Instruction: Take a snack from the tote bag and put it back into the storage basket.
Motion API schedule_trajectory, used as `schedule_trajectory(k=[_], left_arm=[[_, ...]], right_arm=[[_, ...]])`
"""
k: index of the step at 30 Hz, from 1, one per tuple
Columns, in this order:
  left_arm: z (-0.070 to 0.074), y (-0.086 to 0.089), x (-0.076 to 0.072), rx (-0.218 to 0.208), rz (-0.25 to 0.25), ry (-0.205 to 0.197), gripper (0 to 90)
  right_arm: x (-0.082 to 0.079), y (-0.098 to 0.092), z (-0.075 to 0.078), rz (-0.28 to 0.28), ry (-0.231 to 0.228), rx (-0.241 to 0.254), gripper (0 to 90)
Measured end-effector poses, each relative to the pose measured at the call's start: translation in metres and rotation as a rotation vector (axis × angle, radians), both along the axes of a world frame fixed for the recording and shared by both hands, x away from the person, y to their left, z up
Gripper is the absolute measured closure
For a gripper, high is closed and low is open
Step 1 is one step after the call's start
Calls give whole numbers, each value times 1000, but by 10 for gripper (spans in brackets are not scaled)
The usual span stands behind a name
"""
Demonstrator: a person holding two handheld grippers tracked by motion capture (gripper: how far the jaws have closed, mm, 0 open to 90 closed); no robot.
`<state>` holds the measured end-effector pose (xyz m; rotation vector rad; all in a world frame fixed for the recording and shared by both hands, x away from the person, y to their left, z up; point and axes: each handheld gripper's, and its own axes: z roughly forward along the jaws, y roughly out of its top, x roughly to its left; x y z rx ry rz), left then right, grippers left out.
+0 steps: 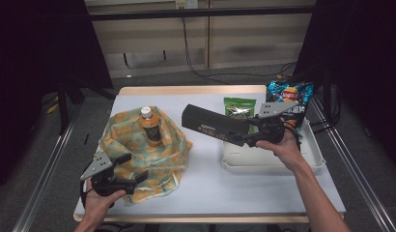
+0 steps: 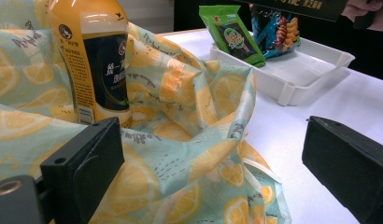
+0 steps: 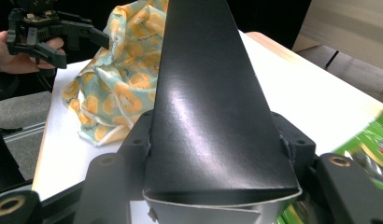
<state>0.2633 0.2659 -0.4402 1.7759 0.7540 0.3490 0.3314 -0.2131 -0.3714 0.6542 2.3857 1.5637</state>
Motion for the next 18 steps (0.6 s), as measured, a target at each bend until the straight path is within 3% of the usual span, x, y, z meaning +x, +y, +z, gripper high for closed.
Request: schedule_trajectory(k=[7,18], left_arm=[[0,2,0,-3,11,-4,42],[2,2,-1,-3,7,-9,41]], right_arm=[[-5,-29,-4,-38,15,12,432],[-16,-55,-14,-57,24,-12,432]])
